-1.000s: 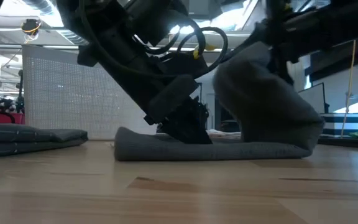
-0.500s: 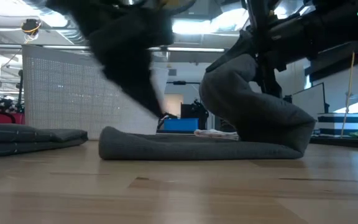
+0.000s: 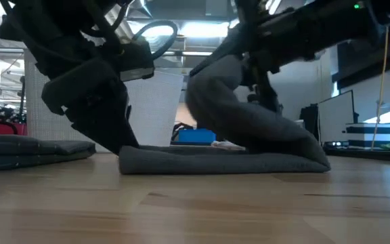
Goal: Fold towel
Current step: Fold the gray towel
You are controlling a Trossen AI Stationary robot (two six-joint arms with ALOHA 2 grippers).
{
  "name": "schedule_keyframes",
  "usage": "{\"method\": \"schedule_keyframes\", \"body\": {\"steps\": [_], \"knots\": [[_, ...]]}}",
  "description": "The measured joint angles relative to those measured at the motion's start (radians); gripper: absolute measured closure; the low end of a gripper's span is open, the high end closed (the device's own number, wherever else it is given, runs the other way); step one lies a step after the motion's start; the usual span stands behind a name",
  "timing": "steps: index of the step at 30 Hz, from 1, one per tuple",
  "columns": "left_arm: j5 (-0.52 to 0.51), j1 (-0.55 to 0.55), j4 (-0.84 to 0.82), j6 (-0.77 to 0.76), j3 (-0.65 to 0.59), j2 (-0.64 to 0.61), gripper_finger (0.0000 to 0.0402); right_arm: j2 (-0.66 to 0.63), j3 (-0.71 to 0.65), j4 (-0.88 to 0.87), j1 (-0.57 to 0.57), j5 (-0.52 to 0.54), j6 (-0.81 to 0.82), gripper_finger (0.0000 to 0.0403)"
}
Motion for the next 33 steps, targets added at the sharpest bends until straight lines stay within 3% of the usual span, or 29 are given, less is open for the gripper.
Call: {"method": "schedule_keyframes", "body": {"steps": [8,19,26,33], "knots": [[-0.032,-0.014,0.007,0.027,-0.001,0.003,0.0218,0.090,0.100,-0.043,-0.026,-0.039,0.001,0.0379],[-0.032,-0.021,0.007,0.034,-0.001,0.001,0.0218,0.134,0.110,-0.087,-0.037,-0.047,0.100,0.0372],[-0.008,-0.028,-0.040,0.055,-0.006,-0.063,0.0218,0.154,0.110,-0.054,-0.037,-0.071,0.072,0.0274],[0.000,-0.062,-0.267,-0.039,-0.005,-0.236,0.0218,0.154,0.110,-0.041,-0.037,-0.074,-0.066,0.0198]]}}
